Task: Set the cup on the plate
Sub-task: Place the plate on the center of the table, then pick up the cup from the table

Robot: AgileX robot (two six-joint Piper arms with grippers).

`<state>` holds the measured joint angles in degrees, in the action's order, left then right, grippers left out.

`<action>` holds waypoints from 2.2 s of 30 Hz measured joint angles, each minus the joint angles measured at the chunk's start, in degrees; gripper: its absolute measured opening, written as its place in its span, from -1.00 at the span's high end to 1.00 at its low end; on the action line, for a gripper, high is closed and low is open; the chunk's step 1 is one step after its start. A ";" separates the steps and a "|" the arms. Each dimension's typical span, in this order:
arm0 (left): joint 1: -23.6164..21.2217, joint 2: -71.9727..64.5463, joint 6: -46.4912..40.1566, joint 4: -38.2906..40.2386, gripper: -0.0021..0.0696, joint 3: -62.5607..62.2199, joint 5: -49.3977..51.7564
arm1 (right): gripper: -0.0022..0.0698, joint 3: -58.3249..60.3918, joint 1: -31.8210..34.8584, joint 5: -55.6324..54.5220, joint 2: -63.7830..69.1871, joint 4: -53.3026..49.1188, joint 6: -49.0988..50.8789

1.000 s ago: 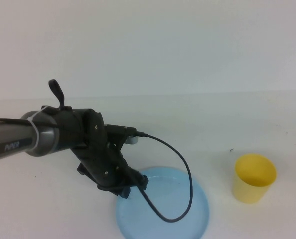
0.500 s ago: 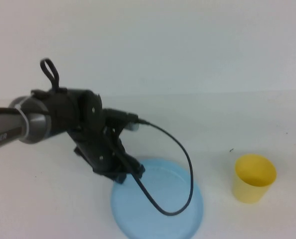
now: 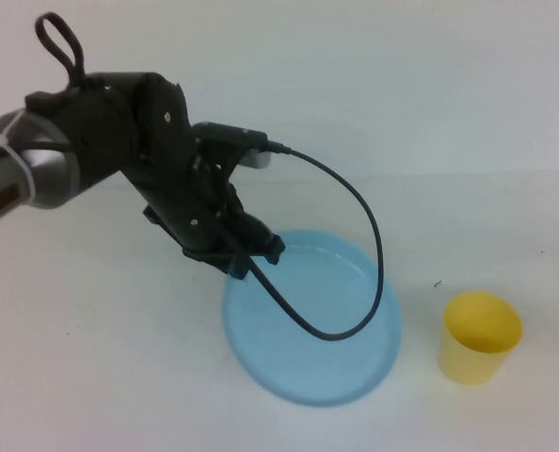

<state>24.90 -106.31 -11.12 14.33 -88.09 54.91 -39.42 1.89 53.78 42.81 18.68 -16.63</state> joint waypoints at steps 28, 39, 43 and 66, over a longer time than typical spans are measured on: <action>1.32 0.11 -1.69 -4.83 0.13 -0.29 -8.28 | -0.31 -3.75 -0.11 -1.59 14.81 6.84 -6.06; 1.70 28.72 -4.85 -8.21 0.94 -0.08 -6.19 | -0.35 -24.67 -10.29 1.69 35.11 3.50 -3.56; 1.70 39.44 -6.25 -8.38 0.94 4.60 -6.16 | -0.35 -30.60 -14.89 1.99 42.13 -5.50 0.60; 1.57 72.77 0.45 -23.75 0.94 46.73 -23.17 | 0.00 -36.63 -17.63 5.03 63.28 -13.82 5.80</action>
<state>26.47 -33.55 -10.67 -9.43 -41.36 31.74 -76.05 -15.74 58.81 106.08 4.86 -10.82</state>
